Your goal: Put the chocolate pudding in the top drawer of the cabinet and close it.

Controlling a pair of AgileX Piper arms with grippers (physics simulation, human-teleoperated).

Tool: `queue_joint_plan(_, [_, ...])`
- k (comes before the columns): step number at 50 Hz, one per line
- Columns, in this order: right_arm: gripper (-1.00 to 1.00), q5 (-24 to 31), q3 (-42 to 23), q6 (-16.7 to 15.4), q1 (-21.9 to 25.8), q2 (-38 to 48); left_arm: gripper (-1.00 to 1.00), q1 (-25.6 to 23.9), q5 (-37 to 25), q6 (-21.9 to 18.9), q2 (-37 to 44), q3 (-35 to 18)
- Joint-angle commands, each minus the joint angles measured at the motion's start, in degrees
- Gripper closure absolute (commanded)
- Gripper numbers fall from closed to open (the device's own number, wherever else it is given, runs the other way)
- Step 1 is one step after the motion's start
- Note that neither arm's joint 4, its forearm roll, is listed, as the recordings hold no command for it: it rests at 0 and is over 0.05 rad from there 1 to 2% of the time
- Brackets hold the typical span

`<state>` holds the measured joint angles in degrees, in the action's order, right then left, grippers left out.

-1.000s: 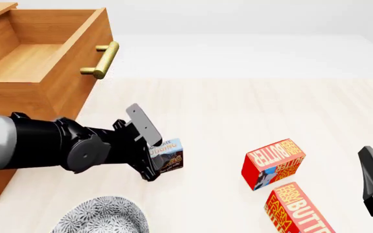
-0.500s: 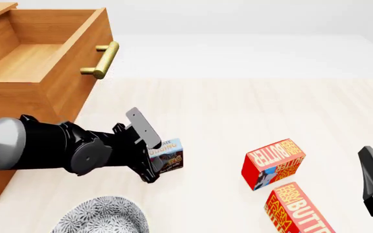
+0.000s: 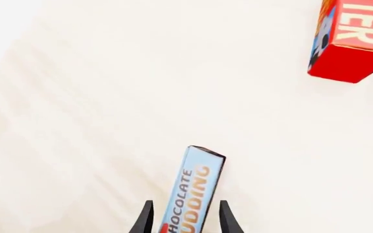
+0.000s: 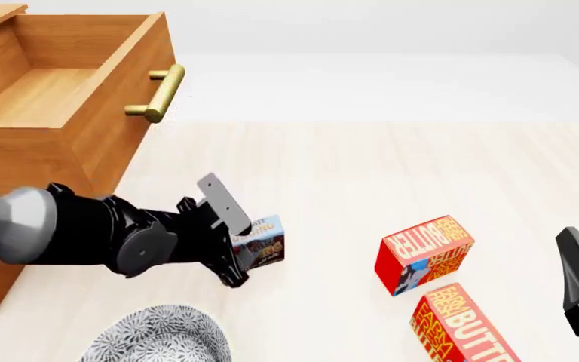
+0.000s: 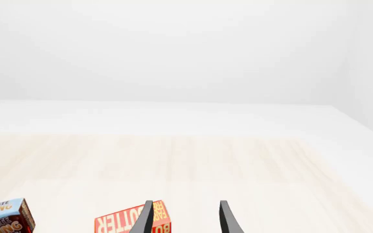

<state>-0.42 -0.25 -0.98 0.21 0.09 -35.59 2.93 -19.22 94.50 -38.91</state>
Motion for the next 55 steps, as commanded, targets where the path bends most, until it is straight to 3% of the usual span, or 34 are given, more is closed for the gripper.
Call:
queue_joint_plan(1, [-1.0,0.0,0.0,0.0,0.0,0.0,1.0,1.3,1.2,0.1,0.4,1.7])
queue_joint_plan(8, [-1.0,0.0,0.0,0.0,0.0,0.0,1.0,-0.1,-1.4,2.8,-5.2,3.0])
queue_joint_plan(13, [-1.0,0.0,0.0,0.0,0.0,0.0,1.0,-3.1,-5.1,4.9,-14.2,3.6])
queue_joint_plan(15, [-1.0,0.0,0.0,0.0,0.0,0.0,1.0,-5.2,-5.7,6.1,-14.0,3.1])
queue_joint_plan(29, [-1.0,0.0,0.0,0.0,0.0,0.0,1.0,-5.6,-6.3,7.0,-18.9,4.0])
queue_joint_plan(53, [-1.0,0.0,0.0,0.0,0.0,0.0,1.0,-12.2,-9.3,6.5,-24.8,2.9])
queue_joint_plan(55, [-1.0,0.0,0.0,0.0,0.0,0.0,1.0,-13.4,-8.9,5.1,-25.0,2.9])
